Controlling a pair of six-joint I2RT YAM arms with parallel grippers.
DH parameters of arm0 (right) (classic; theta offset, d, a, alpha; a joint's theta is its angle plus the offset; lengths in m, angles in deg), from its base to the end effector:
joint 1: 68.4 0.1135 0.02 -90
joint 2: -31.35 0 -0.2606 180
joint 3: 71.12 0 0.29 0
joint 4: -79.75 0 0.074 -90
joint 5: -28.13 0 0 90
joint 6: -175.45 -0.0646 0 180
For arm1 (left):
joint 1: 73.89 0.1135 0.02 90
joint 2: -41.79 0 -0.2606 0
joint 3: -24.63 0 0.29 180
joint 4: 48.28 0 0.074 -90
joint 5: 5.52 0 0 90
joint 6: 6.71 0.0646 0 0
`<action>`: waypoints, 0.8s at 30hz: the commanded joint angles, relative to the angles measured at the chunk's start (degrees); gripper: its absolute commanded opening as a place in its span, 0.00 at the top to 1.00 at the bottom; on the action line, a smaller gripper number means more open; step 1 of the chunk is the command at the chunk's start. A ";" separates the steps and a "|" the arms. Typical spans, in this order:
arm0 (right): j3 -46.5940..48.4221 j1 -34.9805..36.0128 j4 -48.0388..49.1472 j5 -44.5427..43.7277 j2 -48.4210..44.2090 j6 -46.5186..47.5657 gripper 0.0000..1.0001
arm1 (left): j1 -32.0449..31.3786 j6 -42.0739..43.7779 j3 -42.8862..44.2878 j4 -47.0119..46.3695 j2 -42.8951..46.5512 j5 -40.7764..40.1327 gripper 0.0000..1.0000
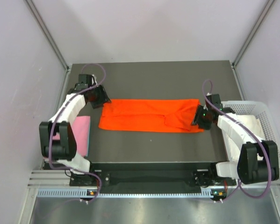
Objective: Fold and stack the t-shirts
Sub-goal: Fold the tshirt
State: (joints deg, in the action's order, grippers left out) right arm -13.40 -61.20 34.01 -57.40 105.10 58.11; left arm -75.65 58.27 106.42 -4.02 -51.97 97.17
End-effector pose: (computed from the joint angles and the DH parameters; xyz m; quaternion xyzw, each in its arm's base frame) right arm 0.2883 0.0415 0.1617 0.1601 0.9558 0.1085 0.2215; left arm 0.3963 -0.0264 0.1995 -0.1603 0.9380 -0.1697 0.2563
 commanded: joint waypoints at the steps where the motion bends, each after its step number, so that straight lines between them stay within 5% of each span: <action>1: -4.18 -0.79 2.33 -1.40 -3.70 -3.24 0.51 | -1.14 -1.96 -4.00 0.91 8.48 3.30 0.43; 11: -16.76 -0.79 14.27 -2.18 -9.07 -12.82 0.44 | -2.90 -4.78 -18.59 2.93 25.28 6.38 0.44; 24: -19.50 -0.79 20.70 -10.80 -6.09 -21.62 0.59 | -4.13 -4.78 -16.85 3.46 24.59 7.88 0.44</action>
State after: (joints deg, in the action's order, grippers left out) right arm -32.54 -61.37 52.02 -64.22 97.15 39.88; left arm -79.43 53.33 87.34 -0.13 -27.07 103.94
